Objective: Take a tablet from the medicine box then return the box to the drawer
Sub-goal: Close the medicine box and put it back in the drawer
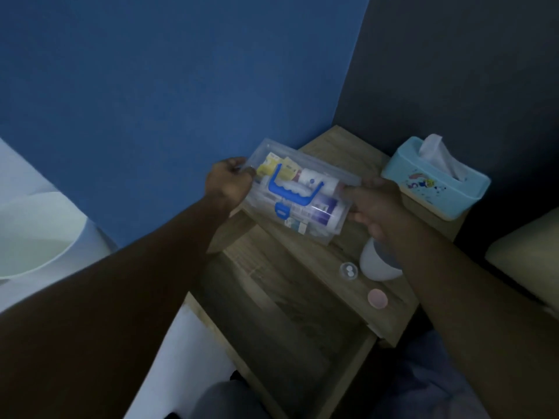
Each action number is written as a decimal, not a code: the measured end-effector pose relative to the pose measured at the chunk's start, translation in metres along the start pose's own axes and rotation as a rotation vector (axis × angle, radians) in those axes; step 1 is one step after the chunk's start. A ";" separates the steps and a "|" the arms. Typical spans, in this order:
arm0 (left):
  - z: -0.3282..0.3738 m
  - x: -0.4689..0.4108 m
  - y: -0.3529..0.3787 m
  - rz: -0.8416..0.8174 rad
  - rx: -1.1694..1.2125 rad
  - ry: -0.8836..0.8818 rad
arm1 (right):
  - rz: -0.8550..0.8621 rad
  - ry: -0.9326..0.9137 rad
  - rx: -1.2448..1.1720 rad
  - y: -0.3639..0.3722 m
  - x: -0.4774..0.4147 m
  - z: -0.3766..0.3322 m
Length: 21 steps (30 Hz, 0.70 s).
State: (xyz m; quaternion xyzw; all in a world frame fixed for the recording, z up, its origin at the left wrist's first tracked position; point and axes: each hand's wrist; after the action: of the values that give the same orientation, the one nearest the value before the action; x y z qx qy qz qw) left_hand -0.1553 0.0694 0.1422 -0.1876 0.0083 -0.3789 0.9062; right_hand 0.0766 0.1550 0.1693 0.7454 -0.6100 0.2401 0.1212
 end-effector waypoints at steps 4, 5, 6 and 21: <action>0.016 0.022 -0.028 0.005 -0.082 0.074 | 0.026 -0.039 -0.064 0.002 0.033 0.007; 0.019 0.029 -0.035 0.001 -0.097 0.088 | 0.034 -0.052 -0.063 0.003 0.043 0.010; 0.020 0.035 -0.041 -0.008 -0.111 0.103 | 0.043 -0.065 -0.051 0.004 0.053 0.015; -0.047 0.124 -0.076 -0.237 -0.378 -0.023 | -0.013 0.101 -0.043 0.003 0.149 0.159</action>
State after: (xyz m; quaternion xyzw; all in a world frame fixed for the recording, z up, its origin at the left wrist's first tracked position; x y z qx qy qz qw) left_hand -0.1261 -0.0810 0.1403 -0.3582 0.0466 -0.4722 0.8041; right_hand 0.1277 -0.0473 0.1084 0.7335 -0.6032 0.2637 0.1693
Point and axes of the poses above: each hand's wrist, its own x-axis away from the middle knuckle, its own y-axis out of the palm, z = x × y, and after that the axes turned 4 degrees about y, right-handed
